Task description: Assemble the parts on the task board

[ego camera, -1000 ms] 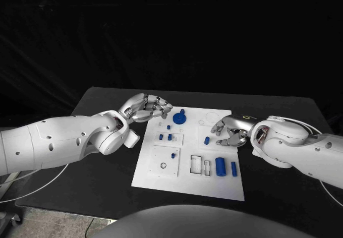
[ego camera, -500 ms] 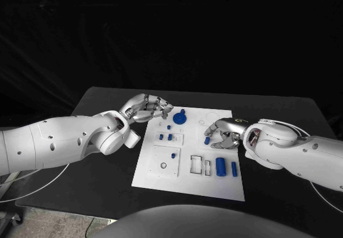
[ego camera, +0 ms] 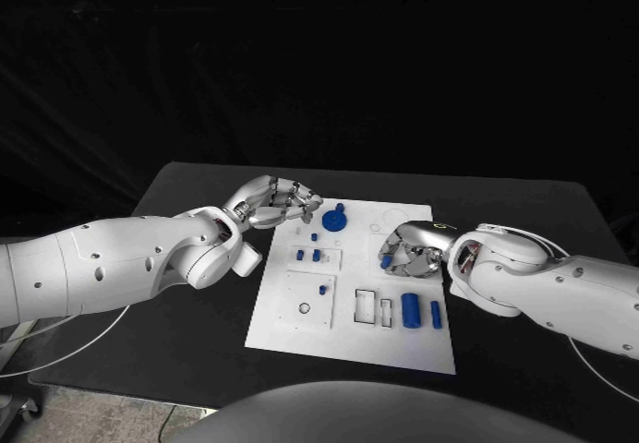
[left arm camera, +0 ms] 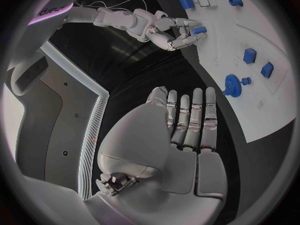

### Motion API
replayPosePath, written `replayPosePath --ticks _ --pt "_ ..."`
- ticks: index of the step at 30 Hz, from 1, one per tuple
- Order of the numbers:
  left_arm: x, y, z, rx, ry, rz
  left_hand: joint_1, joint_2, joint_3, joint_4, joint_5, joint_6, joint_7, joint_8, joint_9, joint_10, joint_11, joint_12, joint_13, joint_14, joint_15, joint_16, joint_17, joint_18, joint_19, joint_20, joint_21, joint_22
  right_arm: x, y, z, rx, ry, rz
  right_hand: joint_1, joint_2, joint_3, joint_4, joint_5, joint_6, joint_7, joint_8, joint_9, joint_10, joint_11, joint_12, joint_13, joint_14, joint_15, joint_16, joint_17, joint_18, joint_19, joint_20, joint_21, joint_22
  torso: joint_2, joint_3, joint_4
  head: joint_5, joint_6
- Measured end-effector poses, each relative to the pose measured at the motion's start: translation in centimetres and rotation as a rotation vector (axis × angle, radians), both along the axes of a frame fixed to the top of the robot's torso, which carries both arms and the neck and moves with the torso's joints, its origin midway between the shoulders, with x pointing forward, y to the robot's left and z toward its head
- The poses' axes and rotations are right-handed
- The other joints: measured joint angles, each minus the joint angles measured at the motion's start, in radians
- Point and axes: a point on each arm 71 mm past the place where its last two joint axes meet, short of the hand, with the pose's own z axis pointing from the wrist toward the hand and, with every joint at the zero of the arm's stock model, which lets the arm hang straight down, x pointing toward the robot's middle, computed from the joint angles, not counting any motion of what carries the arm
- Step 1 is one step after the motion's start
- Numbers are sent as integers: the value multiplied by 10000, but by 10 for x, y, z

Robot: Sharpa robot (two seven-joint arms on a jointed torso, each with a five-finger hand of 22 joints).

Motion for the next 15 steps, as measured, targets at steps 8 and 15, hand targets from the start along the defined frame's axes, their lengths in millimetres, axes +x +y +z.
replayPosePath --ticks 8,15 --pt "0 -1 -1 10 41 -19 0 0 5 -5 0 0 0 41 1 38 37 0 -10 0 0 0 -11 0 0 0 0 10 0 1 0 261 -127 -145 116 116 180 91 -55 344 -68 116 23 570 -70 -129 -182 65 -65 99 96 1 79 -13 162 0 6 0 -2 -23 0" --pt "1 -1 -1 28 79 -19 0 0 33 23 0 0 0 41 1 37 37 0 -22 0 0 0 -11 0 0 0 0 10 1 3 0 441 -279 -237 322 208 449 -68 159 568 -72 146 19 918 -116 -327 -320 107 -106 156 150 2 147 -81 321 0 6 0 0 -16 0"
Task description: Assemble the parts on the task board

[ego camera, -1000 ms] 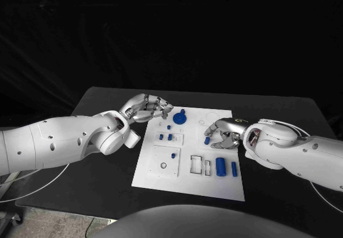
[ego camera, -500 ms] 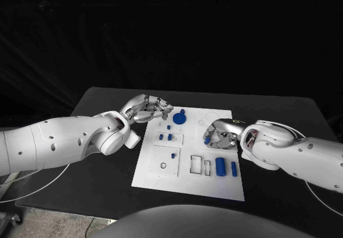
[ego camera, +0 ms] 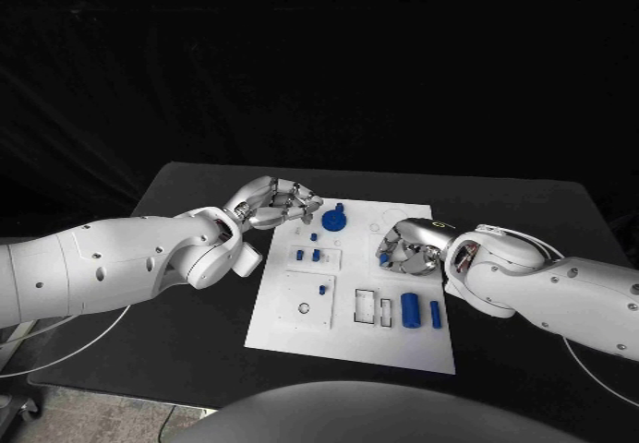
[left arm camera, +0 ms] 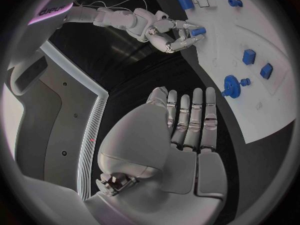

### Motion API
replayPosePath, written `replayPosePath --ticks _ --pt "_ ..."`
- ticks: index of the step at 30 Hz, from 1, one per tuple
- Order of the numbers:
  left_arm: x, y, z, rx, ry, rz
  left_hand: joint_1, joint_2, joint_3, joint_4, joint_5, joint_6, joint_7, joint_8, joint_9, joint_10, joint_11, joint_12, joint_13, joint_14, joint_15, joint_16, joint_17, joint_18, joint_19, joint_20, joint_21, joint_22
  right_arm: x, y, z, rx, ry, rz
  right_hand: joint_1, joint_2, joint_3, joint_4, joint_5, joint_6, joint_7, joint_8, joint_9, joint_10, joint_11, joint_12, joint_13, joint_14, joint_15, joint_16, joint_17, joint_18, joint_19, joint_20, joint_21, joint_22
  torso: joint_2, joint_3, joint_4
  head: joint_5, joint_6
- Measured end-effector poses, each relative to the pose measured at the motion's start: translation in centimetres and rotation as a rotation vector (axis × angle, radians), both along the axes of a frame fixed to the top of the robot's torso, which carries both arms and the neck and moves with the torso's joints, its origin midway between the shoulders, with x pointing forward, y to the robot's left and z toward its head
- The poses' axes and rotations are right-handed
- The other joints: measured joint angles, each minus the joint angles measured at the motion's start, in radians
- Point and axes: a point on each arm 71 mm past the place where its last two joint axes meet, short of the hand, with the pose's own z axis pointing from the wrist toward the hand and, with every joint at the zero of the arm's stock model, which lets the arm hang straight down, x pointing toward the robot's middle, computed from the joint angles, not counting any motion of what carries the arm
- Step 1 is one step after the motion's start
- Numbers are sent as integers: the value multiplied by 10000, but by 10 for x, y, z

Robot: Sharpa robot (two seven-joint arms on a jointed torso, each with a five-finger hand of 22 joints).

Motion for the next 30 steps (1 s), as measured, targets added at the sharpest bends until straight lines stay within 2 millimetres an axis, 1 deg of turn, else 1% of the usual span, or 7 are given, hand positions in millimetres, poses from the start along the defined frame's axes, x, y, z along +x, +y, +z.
replayPosePath --ticks 1,3,11,19,21,26,30 --pt "0 0 0 1 8 -3 0 0 0 0 0 0 0 0 0 0 0 0 0 0 0 0 0 0 0 0 0 0 0 0 0 21 -24 -14 81 -4 61 -61 40 37 -6 18 2 70 -4 -8 -25 20 -20 2 3 -2 0 0 48 0 0 0 0 3 0" --pt "0 0 0 4 23 -11 0 0 0 0 0 0 0 0 0 0 0 0 0 0 0 0 0 0 0 0 0 0 0 0 0 70 -82 -48 183 -29 161 -161 115 211 -39 92 40 234 -23 -70 -33 71 -71 97 66 -156 56 -56 228 0 0 0 3 10 0" --pt "0 -1 -1 24 98 -35 40 40 0 0 0 0 0 -1 0 34 34 0 -18 0 0 0 -3 1 11 11 0 12 -2 -2 5 566 -548 -247 220 -19 222 -218 135 608 -212 286 206 714 -34 -352 -34 357 -216 387 388 -156 312 -157 1010 0 -3 -2 0 105 0" --pt "0 -1 -2 47 182 -57 39 40 0 -1 -1 0 0 38 1 34 34 0 -27 0 0 0 -10 2 36 36 0 25 -3 -5 34 1355 -1191 -429 199 -81 195 -114 132 694 -275 293 264 855 -74 -454 -28 426 -217 428 436 -155 341 -162 1118 0 -11 -2 -5 166 0" --pt "0 -1 -2 52 200 -60 39 40 0 -1 -1 0 0 38 0 34 34 0 -27 0 0 0 -10 1 36 36 0 25 -6 -4 43 1610 -1146 -448 199 -81 195 -114 179 695 -276 294 274 977 -137 -569 -26 426 -217 428 417 -155 376 -197 1119 0 -12 -2 -4 170 0" --pt "0 -1 -3 64 225 -56 39 39 28 -29 -1 0 0 37 1 71 70 0 -45 0 0 44 -10 1 35 36 0 24 -19 8 55 2205 -542 -311 198 -82 257 -177 483 695 -277 293 329 1016 -133 -700 -24 461 -253 427 378 -154 376 -197 1118 0 -16 -2 0 186 0" --pt "0 0 -4 72 237 -48 39 40 28 -29 -1 0 0 37 1 71 70 0 -45 -1 0 45 -9 1 35 36 0 24 -32 28 56 2440 163 157 175 -111 309 -229 525 694 -277 292 329 1067 -112 -762 -24 461 -252 474 501 -154 382 -203 1292 -1 -16 -2 1 218 0"
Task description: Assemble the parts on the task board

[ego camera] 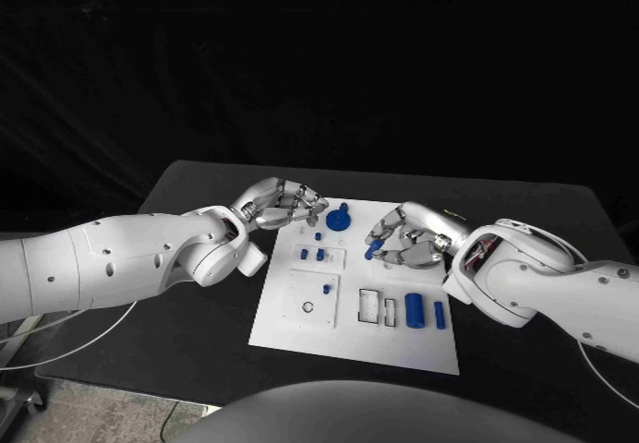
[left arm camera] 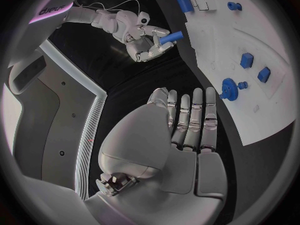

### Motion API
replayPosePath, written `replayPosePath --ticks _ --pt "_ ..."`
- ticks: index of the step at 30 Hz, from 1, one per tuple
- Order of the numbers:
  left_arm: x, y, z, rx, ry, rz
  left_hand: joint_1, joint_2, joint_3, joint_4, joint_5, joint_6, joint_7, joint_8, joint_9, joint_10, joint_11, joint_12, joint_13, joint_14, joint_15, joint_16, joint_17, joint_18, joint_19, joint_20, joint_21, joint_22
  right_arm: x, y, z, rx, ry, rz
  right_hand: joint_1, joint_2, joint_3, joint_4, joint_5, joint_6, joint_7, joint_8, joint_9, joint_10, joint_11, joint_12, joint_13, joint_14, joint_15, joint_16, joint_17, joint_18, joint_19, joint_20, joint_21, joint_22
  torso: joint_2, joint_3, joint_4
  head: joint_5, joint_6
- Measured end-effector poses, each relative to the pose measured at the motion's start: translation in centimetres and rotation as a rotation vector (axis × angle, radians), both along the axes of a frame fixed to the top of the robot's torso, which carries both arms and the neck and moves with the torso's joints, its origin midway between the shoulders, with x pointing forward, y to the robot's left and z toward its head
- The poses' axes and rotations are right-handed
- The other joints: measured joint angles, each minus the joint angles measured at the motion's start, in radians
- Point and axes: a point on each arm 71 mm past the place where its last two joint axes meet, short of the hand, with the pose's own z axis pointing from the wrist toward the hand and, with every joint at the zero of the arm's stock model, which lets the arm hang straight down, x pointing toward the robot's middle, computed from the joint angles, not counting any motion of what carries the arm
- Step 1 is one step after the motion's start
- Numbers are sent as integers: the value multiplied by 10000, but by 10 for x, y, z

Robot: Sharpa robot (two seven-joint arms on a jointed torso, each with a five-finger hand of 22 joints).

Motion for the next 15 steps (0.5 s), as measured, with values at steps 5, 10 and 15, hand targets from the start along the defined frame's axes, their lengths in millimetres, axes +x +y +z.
replayPosePath --ticks 5,10,15 --pt "0 0 -1 -1 8 -2 0 0 0 0 0 -2 2 -1 0 0 0 0 -9 0 0 0 -10 0 0 0 0 11 -18 28 -10 74 553 830 45 -43 1 -1 55 1 1 -11 18 22 21 -35 3 154 -2 194 228 -155 75 -64 296 0 -1 -1 12 62 0" --pt "0 0 -1 -4 0 25 0 0 0 0 0 -37 37 -2 -9 0 0 0 -22 0 0 0 -10 1 0 0 0 13 -30 54 -28 -55 571 1505 55 -52 1 -1 56 37 39 -26 69 89 20 -88 13 217 -35 358 438 -155 156 -49 606 0 8 -1 18 91 0" --pt "-1 4 0 -19 7 136 0 0 29 29 0 -37 37 -2 -8 -1 0 0 -29 0 0 0 -10 0 0 0 0 20 -34 73 -46 -340 231 2010 55 -52 -5 -5 55 69 7 14 72 91 20 -121 29 217 -34 358 438 -156 156 -49 642 0 21 -7 20 141 0"
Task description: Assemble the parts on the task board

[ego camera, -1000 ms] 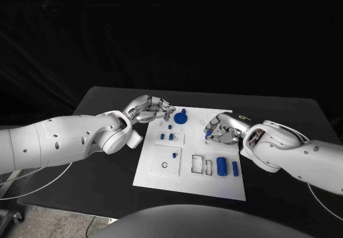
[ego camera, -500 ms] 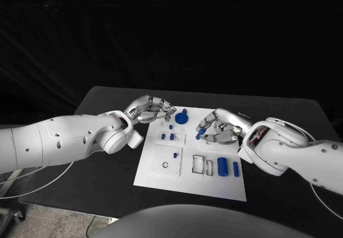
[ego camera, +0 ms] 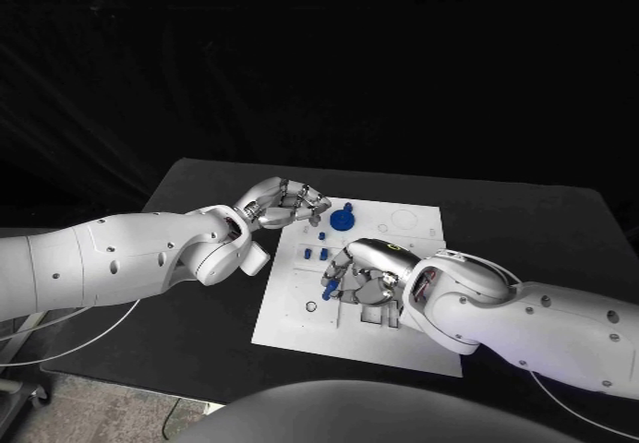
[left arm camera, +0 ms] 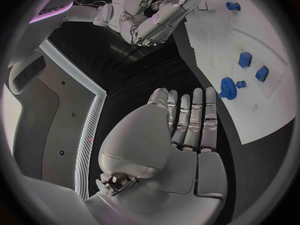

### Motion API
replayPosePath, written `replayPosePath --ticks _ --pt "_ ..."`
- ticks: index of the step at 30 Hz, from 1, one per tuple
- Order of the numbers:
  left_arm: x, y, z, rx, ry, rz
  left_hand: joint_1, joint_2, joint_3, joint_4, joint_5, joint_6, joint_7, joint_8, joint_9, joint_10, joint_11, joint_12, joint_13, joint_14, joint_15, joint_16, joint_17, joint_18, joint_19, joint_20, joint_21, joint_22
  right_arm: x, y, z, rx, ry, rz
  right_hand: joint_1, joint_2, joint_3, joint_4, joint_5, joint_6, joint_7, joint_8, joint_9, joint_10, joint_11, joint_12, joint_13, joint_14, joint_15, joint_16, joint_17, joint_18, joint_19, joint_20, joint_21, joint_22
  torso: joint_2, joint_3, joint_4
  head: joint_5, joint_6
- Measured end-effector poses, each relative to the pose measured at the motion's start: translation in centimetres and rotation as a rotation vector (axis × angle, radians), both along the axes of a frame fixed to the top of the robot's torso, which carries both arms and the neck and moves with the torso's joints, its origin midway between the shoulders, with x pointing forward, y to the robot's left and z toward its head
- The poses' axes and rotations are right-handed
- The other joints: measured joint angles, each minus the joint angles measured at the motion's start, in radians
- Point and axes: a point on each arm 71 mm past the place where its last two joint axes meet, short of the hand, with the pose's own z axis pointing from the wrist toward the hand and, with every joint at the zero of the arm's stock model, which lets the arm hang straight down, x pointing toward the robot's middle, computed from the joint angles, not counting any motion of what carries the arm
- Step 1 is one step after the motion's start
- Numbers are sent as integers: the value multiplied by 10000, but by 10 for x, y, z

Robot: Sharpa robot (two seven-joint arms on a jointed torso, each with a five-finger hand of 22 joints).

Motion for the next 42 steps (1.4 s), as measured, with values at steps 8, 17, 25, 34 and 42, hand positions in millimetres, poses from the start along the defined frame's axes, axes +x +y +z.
replayPosePath --ticks 8,17,25,34,42 --pt "0 3 0 -38 3 174 0 0 0 0 0 0 0 -1 -8 0 0 0 -13 0 0 0 0 0 0 0 0 13 -7 22 -16 -312 -737 690 0 0 3 -52 -2 3 -5 3 0 41 -33 -32 4 35 35 0 24 1 -1 0 10 0 4 0 -10 53 0" --pt "1 3 0 -89 45 267 -3 2 0 0 0 0 0 -1 -8 0 0 0 -21 0 0 0 -8 0 0 0 0 12 -9 37 -18 -680 -1857 1329 55 -56 -25 -80 -6 83 -13 3 18 143 -38 -70 -24 71 -1 40 23 1 34 -34 155 0 -15 5 -20 66 0" --pt "2 3 0 -139 104 319 -41 41 0 0 0 0 0 -2 -7 0 0 0 -22 0 0 0 -8 1 3 -3 0 12 -9 40 -21 -923 -2287 1544 67 -68 4 -111 -10 84 -13 -5 28 229 -55 -90 5 70 0 39 35 1 33 -34 155 0 -13 4 -18 66 0" --pt "3 3 -1 -139 123 319 -41 41 0 0 0 0 -1 -2 -6 36 36 0 -32 36 36 0 -8 0 36 -36 0 24 -12 40 -23 -1116 -2418 1738 66 -70 28 -137 -29 115 -45 16 40 282 -40 -123 4 70 0 39 14 1 33 -34 155 0 -6 5 -21 103 0" --pt "3 2 -1 -132 142 311 -41 40 -1 0 41 0 0 -2 -5 36 36 0 -31 36 35 0 -7 1 36 -36 0 23 -13 38 -23 -1209 -2556 1804 51 -110 44 -204 20 113 -46 18 82 320 -76 -148 5 70 0 39 -40 1 33 -34 155 0 -8 5 -24 105 0"
